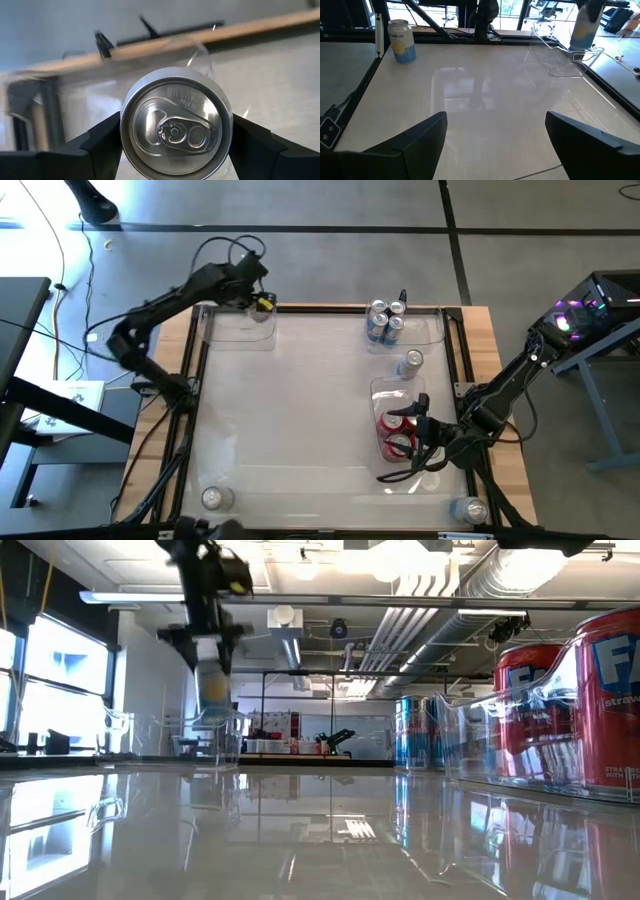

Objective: Sort soda cans
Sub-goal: Put the top left white soda can into the top left transparent bin, then remove the white soda can from the top left transparent bin

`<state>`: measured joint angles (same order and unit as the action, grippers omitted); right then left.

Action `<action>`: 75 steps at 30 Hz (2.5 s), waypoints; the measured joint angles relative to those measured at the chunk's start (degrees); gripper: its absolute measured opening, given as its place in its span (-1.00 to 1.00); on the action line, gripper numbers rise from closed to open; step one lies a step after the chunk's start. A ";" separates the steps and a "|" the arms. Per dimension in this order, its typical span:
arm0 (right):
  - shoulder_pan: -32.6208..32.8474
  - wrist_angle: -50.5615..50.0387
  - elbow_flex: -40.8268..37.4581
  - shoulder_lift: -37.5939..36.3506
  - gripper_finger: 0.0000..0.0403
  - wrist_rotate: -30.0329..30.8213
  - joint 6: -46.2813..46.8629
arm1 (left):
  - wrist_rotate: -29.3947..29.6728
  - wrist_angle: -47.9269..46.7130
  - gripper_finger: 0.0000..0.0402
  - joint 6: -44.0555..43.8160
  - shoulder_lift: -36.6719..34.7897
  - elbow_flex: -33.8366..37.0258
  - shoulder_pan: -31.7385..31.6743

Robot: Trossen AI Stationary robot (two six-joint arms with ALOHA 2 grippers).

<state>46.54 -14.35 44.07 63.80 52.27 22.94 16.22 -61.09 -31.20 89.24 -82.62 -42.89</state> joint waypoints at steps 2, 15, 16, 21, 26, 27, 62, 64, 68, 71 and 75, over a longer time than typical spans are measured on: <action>0.00 0.00 0.00 0.01 0.66 -0.19 0.09 | -0.65 0.02 0.40 0.23 3.11 -0.01 -0.67; 0.00 -0.09 0.00 0.01 0.66 -0.37 0.55 | 2.07 6.82 0.46 0.09 11.59 -0.03 -2.25; 0.00 -0.13 0.00 0.00 0.66 -0.37 0.55 | 2.01 7.09 0.47 -0.04 11.77 -0.03 -2.50; 0.00 -0.13 0.00 -0.01 0.66 -0.38 0.55 | 2.00 8.61 0.53 1.80 11.99 0.01 -3.65; 0.00 -0.15 0.00 -0.01 0.66 -0.39 1.03 | 2.32 9.50 0.64 2.27 12.10 0.10 -4.80; 0.00 -0.15 0.00 -0.01 0.66 -0.40 1.03 | 2.29 9.58 0.66 2.22 12.25 0.10 -4.97; 0.00 -0.20 0.00 -0.01 0.66 -1.46 2.86 | -8.93 -7.75 0.67 15.89 5.73 3.35 -3.47; 0.00 -0.20 0.00 -0.01 0.66 -1.48 3.22 | -9.25 -5.42 0.67 15.81 5.77 5.79 -4.19; 0.00 -0.20 0.00 -0.01 0.66 -1.47 3.61 | -12.47 1.21 0.67 15.17 5.78 9.03 -5.10; 0.00 -0.32 0.00 -0.01 0.66 -1.46 3.61 | -13.64 5.31 0.67 13.43 5.77 10.73 -5.83; 0.00 -0.46 0.00 -0.01 0.66 -1.46 3.61 | -14.43 9.03 0.67 12.02 5.76 13.69 -6.89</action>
<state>46.54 -14.81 44.07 63.79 50.81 26.55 1.80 -52.05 -19.19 95.00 -68.93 -49.77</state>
